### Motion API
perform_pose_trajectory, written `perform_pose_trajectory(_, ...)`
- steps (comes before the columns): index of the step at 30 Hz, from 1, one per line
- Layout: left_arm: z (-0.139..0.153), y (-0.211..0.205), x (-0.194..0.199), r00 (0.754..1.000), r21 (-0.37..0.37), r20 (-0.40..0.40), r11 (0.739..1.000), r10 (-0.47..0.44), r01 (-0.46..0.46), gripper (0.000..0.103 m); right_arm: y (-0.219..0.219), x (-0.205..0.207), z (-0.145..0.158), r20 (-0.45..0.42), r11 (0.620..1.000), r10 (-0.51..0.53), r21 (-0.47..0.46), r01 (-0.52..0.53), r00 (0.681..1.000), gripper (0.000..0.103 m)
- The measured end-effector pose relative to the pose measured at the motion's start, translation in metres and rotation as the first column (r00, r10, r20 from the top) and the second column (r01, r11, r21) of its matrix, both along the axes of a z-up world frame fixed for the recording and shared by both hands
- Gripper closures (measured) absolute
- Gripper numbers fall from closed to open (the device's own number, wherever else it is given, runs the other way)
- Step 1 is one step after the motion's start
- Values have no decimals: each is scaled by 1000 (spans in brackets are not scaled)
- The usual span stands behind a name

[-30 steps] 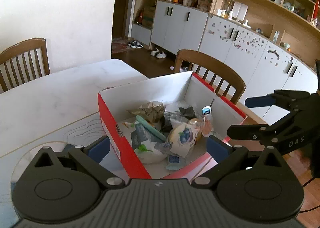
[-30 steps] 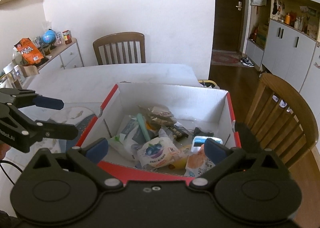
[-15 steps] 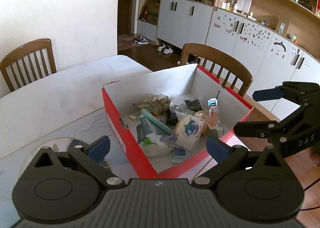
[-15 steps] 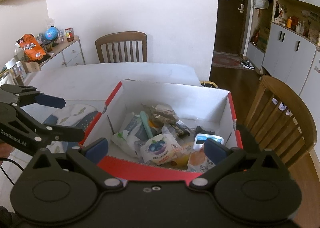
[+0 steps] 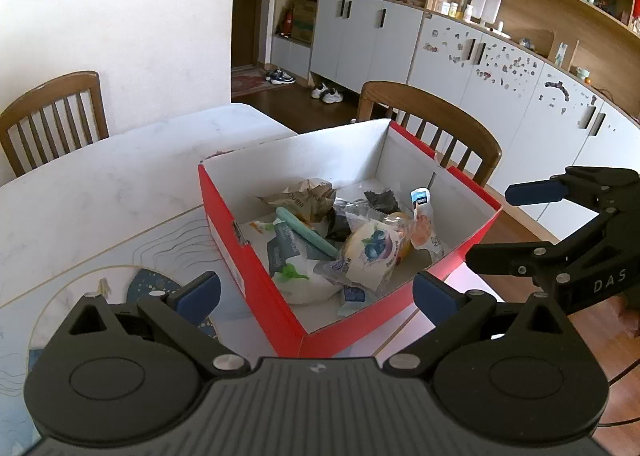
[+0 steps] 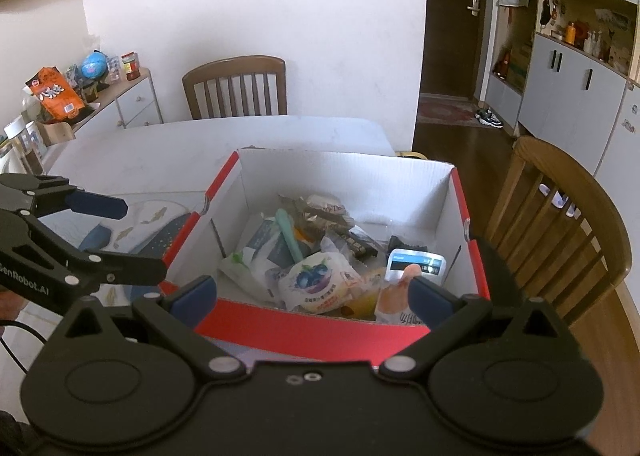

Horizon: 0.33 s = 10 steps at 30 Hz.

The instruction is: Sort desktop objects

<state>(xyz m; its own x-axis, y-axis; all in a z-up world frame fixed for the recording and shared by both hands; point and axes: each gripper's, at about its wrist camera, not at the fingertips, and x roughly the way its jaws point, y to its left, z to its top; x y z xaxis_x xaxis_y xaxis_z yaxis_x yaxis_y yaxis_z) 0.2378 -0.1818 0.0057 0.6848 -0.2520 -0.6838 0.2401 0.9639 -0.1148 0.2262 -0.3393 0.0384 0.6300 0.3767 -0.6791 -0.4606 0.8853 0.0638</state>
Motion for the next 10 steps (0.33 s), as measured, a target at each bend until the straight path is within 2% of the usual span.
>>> perform_pose_trajectory(3,-2,-1,-1,1000,15,-5,1000,1,-1,0,0,-1,-1,-2,1000,-4,3,4,1000,0)
perform_pose_trajectory(10,-4,3,-4,1000,-6,-15,1000,-12,11,0,0,-2,0,-7,1000,-19,-3,19,1000,0)
